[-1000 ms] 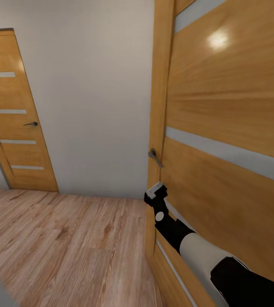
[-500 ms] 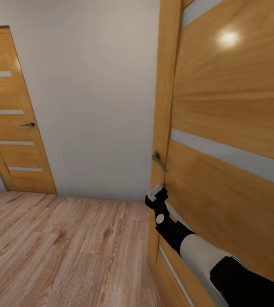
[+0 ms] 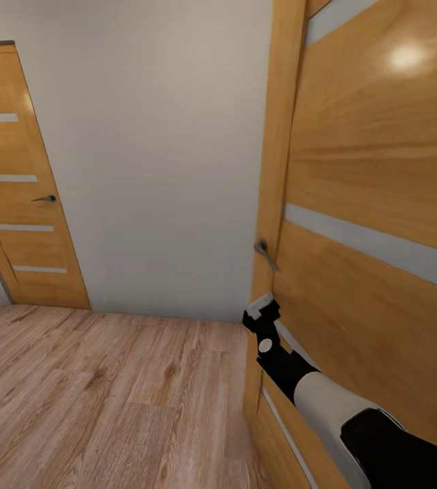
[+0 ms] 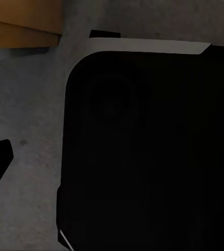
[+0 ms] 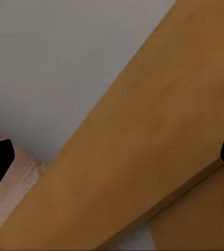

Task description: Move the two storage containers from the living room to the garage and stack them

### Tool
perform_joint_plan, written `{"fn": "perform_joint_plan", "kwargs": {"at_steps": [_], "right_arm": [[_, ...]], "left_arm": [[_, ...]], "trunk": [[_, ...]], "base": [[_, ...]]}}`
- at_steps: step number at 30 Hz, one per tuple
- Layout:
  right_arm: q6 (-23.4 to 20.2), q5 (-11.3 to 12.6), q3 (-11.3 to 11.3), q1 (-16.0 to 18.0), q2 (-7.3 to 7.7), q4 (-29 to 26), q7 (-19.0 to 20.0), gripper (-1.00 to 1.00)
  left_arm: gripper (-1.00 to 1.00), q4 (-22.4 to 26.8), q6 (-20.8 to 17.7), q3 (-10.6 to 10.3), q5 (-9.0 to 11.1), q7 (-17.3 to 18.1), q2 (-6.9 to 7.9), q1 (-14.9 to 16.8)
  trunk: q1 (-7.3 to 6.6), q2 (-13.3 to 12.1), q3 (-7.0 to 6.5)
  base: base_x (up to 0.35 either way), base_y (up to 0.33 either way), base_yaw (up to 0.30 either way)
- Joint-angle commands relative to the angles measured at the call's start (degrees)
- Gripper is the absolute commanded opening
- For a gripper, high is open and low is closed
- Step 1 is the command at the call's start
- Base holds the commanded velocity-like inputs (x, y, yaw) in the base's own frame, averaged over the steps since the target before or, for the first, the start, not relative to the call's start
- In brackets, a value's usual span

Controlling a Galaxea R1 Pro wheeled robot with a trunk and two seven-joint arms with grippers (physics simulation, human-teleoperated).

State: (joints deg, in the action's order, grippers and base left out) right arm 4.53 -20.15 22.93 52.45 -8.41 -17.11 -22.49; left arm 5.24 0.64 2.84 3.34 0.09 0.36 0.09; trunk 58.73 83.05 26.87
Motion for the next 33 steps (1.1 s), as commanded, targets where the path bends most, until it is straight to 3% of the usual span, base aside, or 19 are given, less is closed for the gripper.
{"fn": "perform_joint_plan", "kwargs": {"at_steps": [1,9,14,20,33], "right_arm": [[0.1,-0.2,-1.0,0.0,0.77,0.1,-0.5,1.0],[-0.1,-0.2,-5.9,0.1,4.07,0.1,-0.5,1.0],[-0.3,-0.2,-7.0,0.1,7.64,0.1,-0.5,1.0],[-0.6,-0.2,-8.0,0.1,9.91,0.1,-0.5,1.0],[-0.6,-0.2,-10.8,0.1,16.41,0.0,-0.1,1.0]], "left_arm": [[1.0,0.0,0.1,0.3,0.4,0.0,-0.01,0.0],[1.0,0.0,0.1,0.2,0.4,0.0,-0.01,0.0],[1.0,0.0,0.1,0.3,0.4,0.0,-0.01,0.0],[1.0,0.0,0.1,0.2,0.4,0.1,-0.01,0.0],[1.0,0.0,0.1,0.3,0.4,0.1,0.06,0.0]], "trunk": [[0.0,0.0,0.06],[0.0,0.0,0.06],[0.0,0.0,0.06],[0.0,0.0,0.06],[0.0,0.0,0.06]], "base": [[0.0,0.0,0.0],[0.0,0.0,0.0],[0.0,0.0,0.0],[0.0,0.0,0.0],[0.0,0.0,0.0]]}}
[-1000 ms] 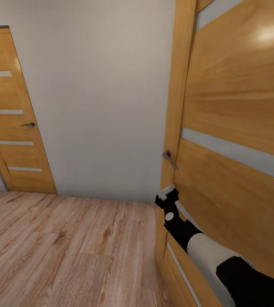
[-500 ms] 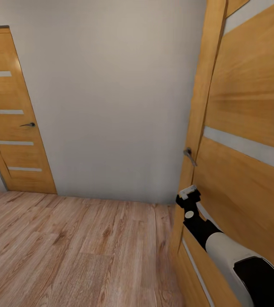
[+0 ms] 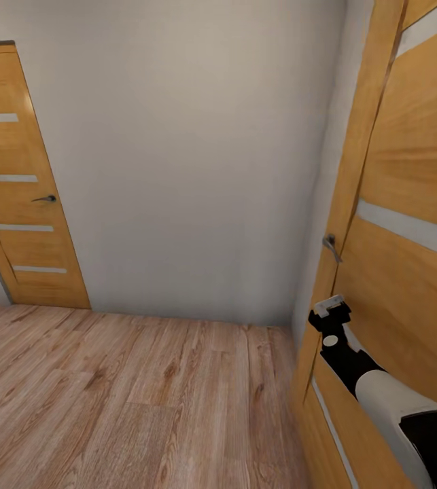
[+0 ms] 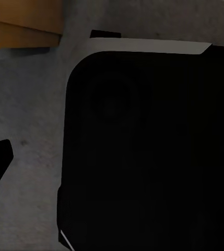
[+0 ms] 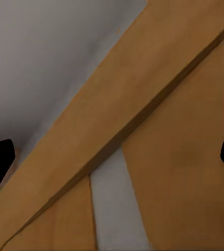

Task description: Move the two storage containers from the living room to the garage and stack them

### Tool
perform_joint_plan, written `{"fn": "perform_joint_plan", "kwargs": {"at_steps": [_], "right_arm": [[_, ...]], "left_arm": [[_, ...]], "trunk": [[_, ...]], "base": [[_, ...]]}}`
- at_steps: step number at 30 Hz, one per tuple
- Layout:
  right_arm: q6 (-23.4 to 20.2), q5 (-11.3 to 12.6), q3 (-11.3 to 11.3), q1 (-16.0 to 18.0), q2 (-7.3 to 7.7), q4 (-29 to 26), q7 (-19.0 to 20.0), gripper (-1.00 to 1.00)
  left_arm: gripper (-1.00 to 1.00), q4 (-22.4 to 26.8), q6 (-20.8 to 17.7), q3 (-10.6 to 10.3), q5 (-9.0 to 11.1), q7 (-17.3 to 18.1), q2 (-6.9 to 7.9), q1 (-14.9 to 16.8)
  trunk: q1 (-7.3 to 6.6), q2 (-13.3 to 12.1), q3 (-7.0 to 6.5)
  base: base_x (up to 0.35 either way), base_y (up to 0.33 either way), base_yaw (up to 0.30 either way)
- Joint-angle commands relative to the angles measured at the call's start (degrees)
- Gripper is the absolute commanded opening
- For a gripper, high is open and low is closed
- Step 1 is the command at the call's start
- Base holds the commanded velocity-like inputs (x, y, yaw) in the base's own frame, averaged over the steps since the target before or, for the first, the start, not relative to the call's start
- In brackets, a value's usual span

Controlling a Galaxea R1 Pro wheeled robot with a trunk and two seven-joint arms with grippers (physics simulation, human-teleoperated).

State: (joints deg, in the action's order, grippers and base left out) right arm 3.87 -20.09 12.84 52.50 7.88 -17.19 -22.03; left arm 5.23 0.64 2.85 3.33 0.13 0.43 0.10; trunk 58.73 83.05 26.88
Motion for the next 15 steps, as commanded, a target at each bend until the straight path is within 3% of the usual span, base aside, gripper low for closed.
{"fn": "perform_joint_plan", "kwargs": {"at_steps": [1,7,15], "right_arm": [[0.1,-0.2,-0.8,0.1,0.41,0.1,-0.5,1.0],[0.1,0.4,-2.5,0.1,3.04,0.1,-0.2,1.0],[0.1,1.5,-3.6,0.1,4.54,0.1,0.0,1.0]], "left_arm": [[1.0,0.0,0.1,0.3,0.4,0.0,-0.01,0.0],[1.0,0.0,0.1,0.2,0.4,0.0,0.0,0.0],[1.0,0.0,0.1,0.2,0.4,0.0,-0.07,0.0]], "trunk": [[0.0,0.0,0.05],[0.0,0.0,0.05],[0.0,0.0,0.05]], "base": [[0.0,0.0,0.0],[0.0,0.0,0.0],[0.0,0.0,0.0]]}}
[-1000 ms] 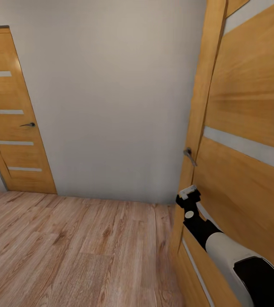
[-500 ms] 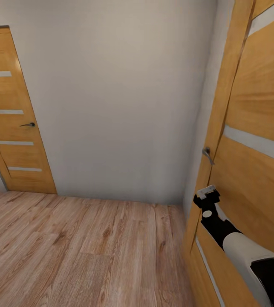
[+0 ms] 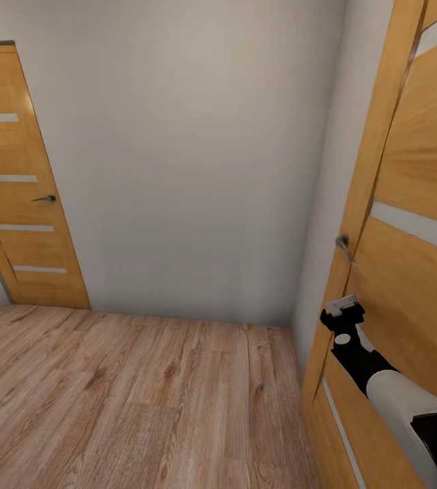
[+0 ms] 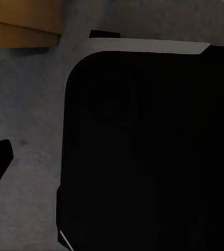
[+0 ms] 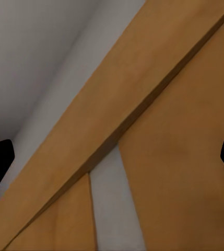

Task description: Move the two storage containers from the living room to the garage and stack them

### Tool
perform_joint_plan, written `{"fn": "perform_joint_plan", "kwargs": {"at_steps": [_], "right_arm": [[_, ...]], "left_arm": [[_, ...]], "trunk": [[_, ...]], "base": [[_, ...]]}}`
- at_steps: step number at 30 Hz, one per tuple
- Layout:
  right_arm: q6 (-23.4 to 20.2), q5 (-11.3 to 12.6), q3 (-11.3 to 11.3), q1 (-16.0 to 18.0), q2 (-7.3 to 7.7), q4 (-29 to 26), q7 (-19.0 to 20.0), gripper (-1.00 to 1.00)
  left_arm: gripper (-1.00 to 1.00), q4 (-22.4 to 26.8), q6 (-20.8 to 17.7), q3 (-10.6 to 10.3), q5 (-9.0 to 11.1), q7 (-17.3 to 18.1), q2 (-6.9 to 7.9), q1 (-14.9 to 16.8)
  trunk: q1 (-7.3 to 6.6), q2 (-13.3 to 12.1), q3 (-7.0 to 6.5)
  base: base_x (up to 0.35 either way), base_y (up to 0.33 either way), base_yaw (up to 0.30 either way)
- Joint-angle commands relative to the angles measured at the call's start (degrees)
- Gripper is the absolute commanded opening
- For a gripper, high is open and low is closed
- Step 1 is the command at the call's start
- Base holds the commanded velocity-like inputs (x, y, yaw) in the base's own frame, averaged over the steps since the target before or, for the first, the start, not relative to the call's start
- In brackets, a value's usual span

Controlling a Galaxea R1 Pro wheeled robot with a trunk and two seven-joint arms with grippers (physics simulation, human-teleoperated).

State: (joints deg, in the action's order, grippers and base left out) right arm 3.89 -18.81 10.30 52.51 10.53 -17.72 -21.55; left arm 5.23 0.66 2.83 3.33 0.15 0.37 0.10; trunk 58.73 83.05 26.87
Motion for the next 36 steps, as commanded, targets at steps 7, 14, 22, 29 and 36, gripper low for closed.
{"fn": "perform_joint_plan", "kwargs": {"at_steps": [7,14,22,29,36], "right_arm": [[0.1,0.5,-1.2,0.0,3.82,0.7,-0.5,1.0],[-0.4,0.3,-1.1,0.0,2.24,0.4,-0.5,1.0],[-2.0,0.0,-0.9,0.0,-7.89,0.3,1.4,1.0],[-2.0,0.7,-1.1,0.0,-9.46,2.7,7.0,1.0],[-1.7,2.4,-1.6,-0.5,-9.01,13.9,14.3,1.0]], "left_arm": [[1.0,0.0,0.0,0.3,0.4,0.0,-0.02,0.0],[1.0,0.0,0.0,0.3,0.4,0.0,-0.02,0.0],[1.0,0.0,0.0,0.2,0.4,0.0,0.03,0.0],[1.0,0.0,0.1,0.2,0.4,0.0,0.02,0.0],[1.0,0.0,0.0,0.3,0.4,0.0,0.06,0.0]], "trunk": [[0.0,0.0,0.06],[0.0,0.0,0.06],[0.0,0.0,0.06],[0.0,0.0,0.06],[0.0,0.0,0.06]], "base": [[0.0,0.0,0.0],[0.0,0.0,0.0],[0.0,0.0,0.0],[0.0,0.0,0.0],[0.0,0.0,0.0]]}}
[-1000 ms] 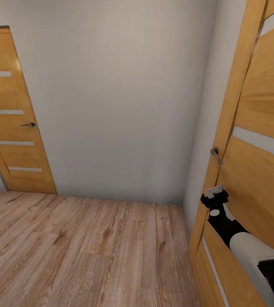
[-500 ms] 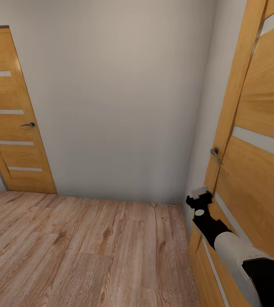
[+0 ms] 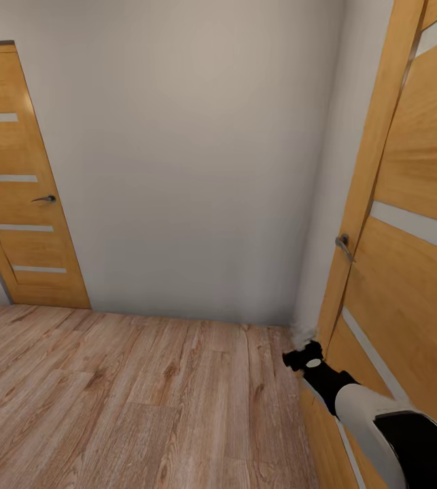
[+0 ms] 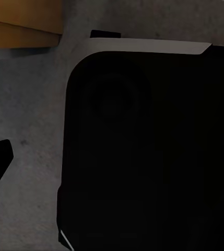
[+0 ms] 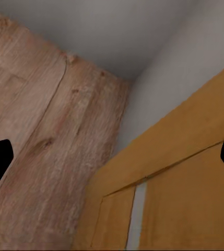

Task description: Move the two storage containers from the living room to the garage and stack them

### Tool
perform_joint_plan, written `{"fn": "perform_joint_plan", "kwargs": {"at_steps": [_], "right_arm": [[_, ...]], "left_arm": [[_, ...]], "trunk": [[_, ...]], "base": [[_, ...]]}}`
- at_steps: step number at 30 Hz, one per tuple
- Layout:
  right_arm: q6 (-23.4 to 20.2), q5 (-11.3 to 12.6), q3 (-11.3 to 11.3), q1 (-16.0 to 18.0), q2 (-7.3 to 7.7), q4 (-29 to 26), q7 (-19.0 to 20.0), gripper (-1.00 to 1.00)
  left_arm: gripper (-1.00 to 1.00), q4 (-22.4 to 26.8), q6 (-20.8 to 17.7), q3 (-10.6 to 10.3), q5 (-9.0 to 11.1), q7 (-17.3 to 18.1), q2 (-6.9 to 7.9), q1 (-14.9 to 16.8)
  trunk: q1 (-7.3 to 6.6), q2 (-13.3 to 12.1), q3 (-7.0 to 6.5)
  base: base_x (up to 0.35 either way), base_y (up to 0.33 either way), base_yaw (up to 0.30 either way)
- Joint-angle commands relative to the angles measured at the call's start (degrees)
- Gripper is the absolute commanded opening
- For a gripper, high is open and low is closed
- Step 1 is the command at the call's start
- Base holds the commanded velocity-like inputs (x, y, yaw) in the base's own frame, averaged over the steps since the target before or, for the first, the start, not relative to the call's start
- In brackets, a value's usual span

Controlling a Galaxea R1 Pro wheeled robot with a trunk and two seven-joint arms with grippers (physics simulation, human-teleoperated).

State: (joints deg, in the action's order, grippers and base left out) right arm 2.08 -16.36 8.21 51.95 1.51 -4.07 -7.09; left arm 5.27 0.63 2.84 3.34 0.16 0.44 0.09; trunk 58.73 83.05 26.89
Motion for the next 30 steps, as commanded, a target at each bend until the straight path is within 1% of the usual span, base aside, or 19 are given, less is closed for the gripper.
{"fn": "perform_joint_plan", "kwargs": {"at_steps": [1,2,3,4,5,6,8,9,10,11,12,13,15,19,22,26,30], "right_arm": [[0.0,0.0,0.5,0.0,0.18,1.6,0.9,1.0],[-0.1,0.1,0.5,0.0,0.44,2.5,2.1,1.0],[-0.5,0.2,0.4,-1.0,1.83,4.2,6.6,1.0],[-2.1,0.3,0.4,-6.6,4.38,5.4,13.5,1.0],[-2.6,0.3,0.4,-8.5,4.96,5.5,15.2,1.0],[-3.2,0.4,0.3,-12.8,5.88,5.7,18.2,1.0],[-3.6,0.8,0.1,-16.9,6.48,5.9,20.3,1.0],[-3.7,1.4,0.0,-20.8,6.83,5.9,21.7,1.0],[-3.7,1.9,0.0,-22.6,6.95,6.0,22.2,1.0],[-3.1,3.6,-0.1,-27.3,7.2,6.0,23.2,1.0],[-2.2,4.7,-0.1,-30.0,7.34,6.0,23.5,1.0],[-1.7,5.2,-0.1,-31.2,7.4,6.0,23.6,1.0],[0.8,6.2,-0.1,-35.0,7.53,6.0,23.8,1.0],[3.9,6.8,-0.1,-37.9,7.54,6.0,23.8,1.0],[5.3,6.9,-0.1,-39.8,7.27,6.0,23.7,1.0],[6.4,7.0,-0.1,-42.6,7.04,6.0,23.7,1.0],[6.9,7.1,-0.1,-43.6,6.92,6.0,23.7,1.0]], "left_arm": [[1.0,0.0,0.1,0.2,0.3,0.0,-0.03,0.0],[1.0,0.0,0.1,0.2,0.3,0.0,-0.04,0.0],[1.0,0.0,0.1,0.3,0.3,0.0,-0.06,0.0],[1.0,0.0,0.1,0.3,0.3,0.0,-0.08,0.0],[1.0,0.0,0.1,0.3,0.3,0.0,-0.08,0.0],[1.0,0.0,0.1,0.3,0.3,0.0,-0.07,0.0],[1.0,0.0,0.1,0.3,0.3,0.0,-0.04,0.0],[1.0,0.0,0.1,0.3,0.3,0.0,-0.03,0.0],[1.0,0.0,0.1,0.3,0.3,0.0,-0.02,0.0],[1.0,0.0,0.1,0.3,0.4,-0.1,-0.05,0.0],[1.0,0.0,0.1,0.3,0.4,-0.1,-0.06,0.0],[1.0,0.0,0.1,0.3,0.4,-0.1,-0.07,0.0],[1.0,0.0,0.1,0.3,0.4,-0.1,-0.08,0.0],[1.0,0.0,0.1,0.3,0.4,-0.1,-0.14,0.0],[1.0,0.0,0.1,0.4,0.4,-0.1,-0.17,0.0],[1.0,0.0,0.1,0.4,0.3,-0.1,-0.18,0.0],[1.0,0.0,0.1,0.4,0.3,-0.1,-0.18,0.0]], "trunk": [[0.0,0.0,0.04],[0.0,0.0,0.04],[0.0,0.0,0.04],[0.0,0.0,0.04],[0.0,0.0,0.04],[0.0,0.0,0.04],[0.0,0.0,0.04],[0.0,0.0,0.04],[0.0,0.0,0.04],[0.0,0.0,0.04],[0.0,0.0,0.04],[0.0,0.0,0.04],[0.0,0.0,0.04],[0.0,0.0,0.04],[0.0,0.0,0.04],[0.0,0.0,0.04],[0.0,0.0,0.04]], "base": [[0.0,0.0,0.0],[0.0,0.0,0.0],[0.0,0.0,0.0],[0.0,0.0,0.0],[0.0,0.0,0.0],[0.0,0.0,0.0],[0.0,0.0,0.0],[0.0,0.0,0.0],[0.0,0.0,0.0],[0.0,0.0,0.0],[0.0,0.0,0.0],[0.0,0.0,0.0],[0.0,0.0,0.0],[0.0,0.0,0.0],[0.0,0.0,0.0],[0.0,0.0,0.0],[0.0,0.0,0.0]]}}
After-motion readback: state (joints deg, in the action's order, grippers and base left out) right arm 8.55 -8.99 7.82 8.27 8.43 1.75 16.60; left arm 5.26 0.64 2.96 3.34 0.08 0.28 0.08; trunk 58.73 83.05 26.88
